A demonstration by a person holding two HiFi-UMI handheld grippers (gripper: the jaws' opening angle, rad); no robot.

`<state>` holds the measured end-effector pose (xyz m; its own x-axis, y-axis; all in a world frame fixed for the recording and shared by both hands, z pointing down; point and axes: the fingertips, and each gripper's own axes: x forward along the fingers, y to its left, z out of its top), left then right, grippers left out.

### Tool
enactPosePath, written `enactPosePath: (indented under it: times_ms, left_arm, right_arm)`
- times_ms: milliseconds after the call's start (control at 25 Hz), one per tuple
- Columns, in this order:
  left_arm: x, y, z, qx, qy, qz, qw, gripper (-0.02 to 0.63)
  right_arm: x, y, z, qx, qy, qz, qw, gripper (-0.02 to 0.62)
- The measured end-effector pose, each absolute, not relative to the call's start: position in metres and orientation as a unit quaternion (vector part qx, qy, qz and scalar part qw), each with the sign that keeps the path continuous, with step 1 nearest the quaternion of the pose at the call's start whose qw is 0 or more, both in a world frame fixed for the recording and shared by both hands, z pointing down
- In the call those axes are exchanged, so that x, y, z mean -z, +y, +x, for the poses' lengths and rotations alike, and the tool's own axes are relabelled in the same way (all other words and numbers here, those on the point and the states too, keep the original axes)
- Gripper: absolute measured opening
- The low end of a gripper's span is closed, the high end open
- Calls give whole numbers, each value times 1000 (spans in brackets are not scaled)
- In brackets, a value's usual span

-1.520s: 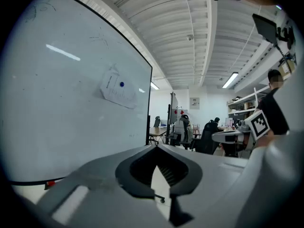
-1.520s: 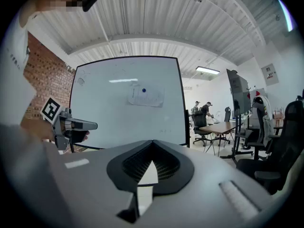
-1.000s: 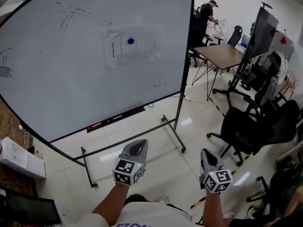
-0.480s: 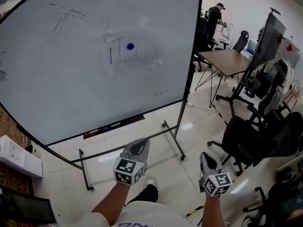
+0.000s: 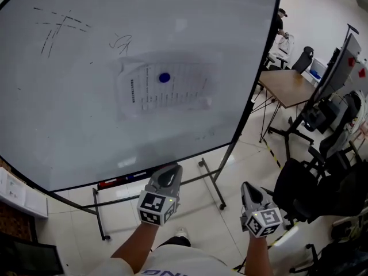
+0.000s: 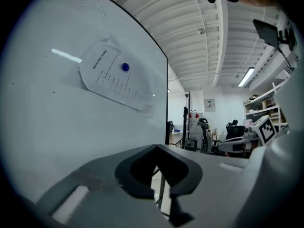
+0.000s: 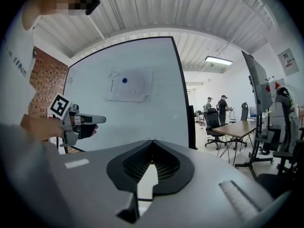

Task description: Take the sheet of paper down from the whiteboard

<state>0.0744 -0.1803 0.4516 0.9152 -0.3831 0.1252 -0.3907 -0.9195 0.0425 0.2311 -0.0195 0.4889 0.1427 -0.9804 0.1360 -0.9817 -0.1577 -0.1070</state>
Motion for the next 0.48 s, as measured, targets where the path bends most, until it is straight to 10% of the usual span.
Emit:
enactPosePath:
  times_ms: [480]
  left_arm:
    - [-432, -278, 61, -43, -271, 961, 29, 5]
  right_arm:
    - [-438, -150, 236, -37, -714, 699, 0, 6]
